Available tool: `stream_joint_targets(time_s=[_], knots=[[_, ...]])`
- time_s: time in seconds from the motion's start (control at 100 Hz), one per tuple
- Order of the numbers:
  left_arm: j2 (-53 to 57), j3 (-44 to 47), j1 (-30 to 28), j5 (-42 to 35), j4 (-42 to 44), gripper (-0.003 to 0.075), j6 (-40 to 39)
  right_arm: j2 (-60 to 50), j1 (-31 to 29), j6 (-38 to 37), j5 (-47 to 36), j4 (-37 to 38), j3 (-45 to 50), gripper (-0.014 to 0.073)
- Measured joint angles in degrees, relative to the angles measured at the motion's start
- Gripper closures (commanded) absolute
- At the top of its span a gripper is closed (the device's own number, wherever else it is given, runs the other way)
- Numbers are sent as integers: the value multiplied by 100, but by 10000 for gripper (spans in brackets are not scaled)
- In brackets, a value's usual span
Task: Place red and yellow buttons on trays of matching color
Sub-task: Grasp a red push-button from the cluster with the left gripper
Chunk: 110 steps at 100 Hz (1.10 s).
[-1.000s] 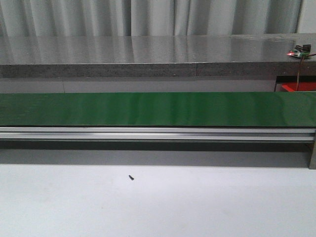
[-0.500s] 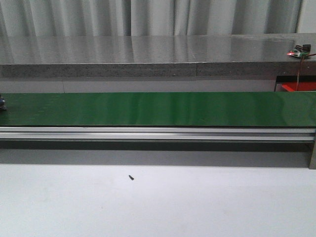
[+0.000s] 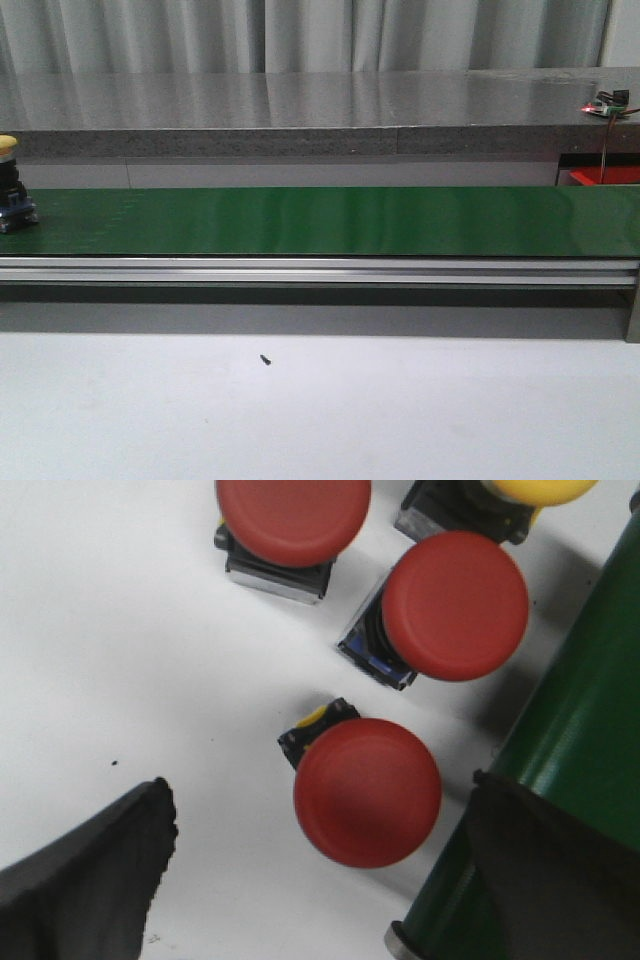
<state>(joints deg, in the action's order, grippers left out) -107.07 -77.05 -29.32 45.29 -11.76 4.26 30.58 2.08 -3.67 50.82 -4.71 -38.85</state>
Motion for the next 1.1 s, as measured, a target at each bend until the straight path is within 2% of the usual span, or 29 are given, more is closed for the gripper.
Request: stream_joint_targets(time_s=[0.19, 0.26, 0.33, 0.53, 0.62, 0.86, 1.1], knots=[[-205, 0, 0, -100, 0, 138, 0, 0, 0, 0, 0, 0, 0, 662], [-265, 0, 0, -162, 0, 164, 0, 0, 0, 0, 0, 0, 0, 662], [-299, 0, 0, -239, 0, 216, 0, 0, 0, 0, 0, 0, 0, 662], [-303, 0, 0, -332, 0, 426, 0, 0, 0, 0, 0, 0, 0, 662], [-303, 0, 0, -345, 0, 480, 0, 0, 0, 0, 0, 0, 0, 662], [-189, 0, 0, -173, 54, 492, 0, 0, 0, 0, 0, 0, 0, 662], [653, 0, 0, -122, 136, 492, 0, 0, 0, 0, 0, 0, 0, 662]])
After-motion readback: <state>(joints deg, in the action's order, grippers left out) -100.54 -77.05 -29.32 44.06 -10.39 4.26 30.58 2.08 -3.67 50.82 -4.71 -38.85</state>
